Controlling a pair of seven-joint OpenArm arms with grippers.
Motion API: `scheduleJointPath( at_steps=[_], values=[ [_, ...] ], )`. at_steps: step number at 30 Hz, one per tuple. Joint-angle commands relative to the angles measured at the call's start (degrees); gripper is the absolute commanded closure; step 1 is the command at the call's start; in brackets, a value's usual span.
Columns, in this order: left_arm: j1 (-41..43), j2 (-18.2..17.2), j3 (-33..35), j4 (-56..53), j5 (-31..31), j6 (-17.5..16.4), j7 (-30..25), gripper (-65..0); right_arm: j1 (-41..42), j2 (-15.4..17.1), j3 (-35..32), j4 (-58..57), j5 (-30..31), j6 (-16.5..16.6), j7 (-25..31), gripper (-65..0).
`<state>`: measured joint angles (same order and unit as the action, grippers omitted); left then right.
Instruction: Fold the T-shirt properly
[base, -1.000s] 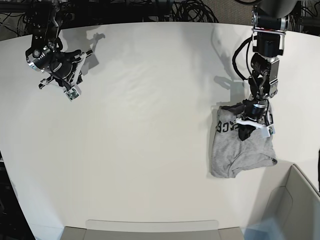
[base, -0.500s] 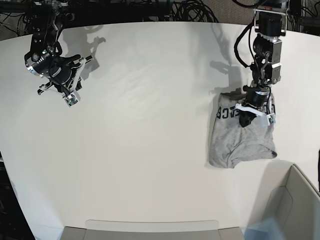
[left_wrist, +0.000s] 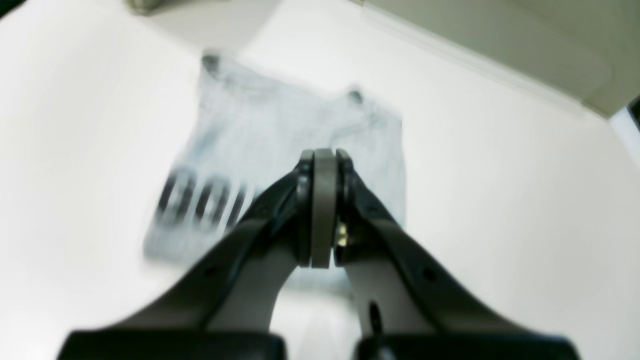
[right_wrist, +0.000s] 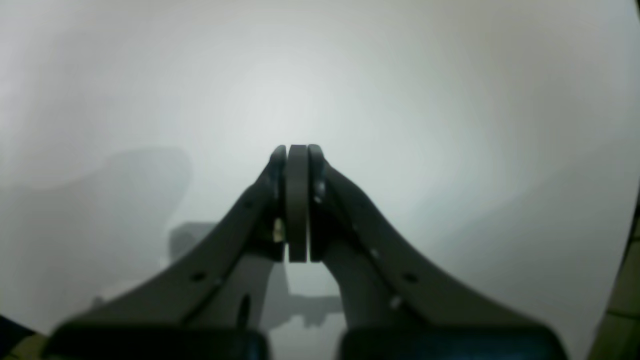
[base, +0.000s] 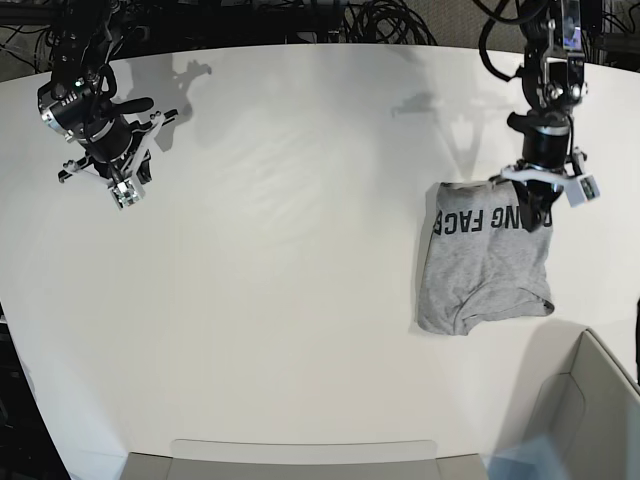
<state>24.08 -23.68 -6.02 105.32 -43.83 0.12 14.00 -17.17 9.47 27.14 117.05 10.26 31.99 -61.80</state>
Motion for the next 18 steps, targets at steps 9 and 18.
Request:
scheduleJointPath(
  at_steps=[9, 18],
  values=[
    [18.08, -0.54, 0.0, 5.94, 0.27, 5.02, -1.38, 0.0, -8.19, -0.29, 4.82, 1.23, -0.11, 7.18, 0.92, 0.0],
    [30.47, 5.0, 1.14, 9.36, 15.75, 5.29, -1.38, 0.0, -21.47, -5.04, 4.91, 1.23, -2.22, 7.27, 14.28, 0.0]
  ],
)
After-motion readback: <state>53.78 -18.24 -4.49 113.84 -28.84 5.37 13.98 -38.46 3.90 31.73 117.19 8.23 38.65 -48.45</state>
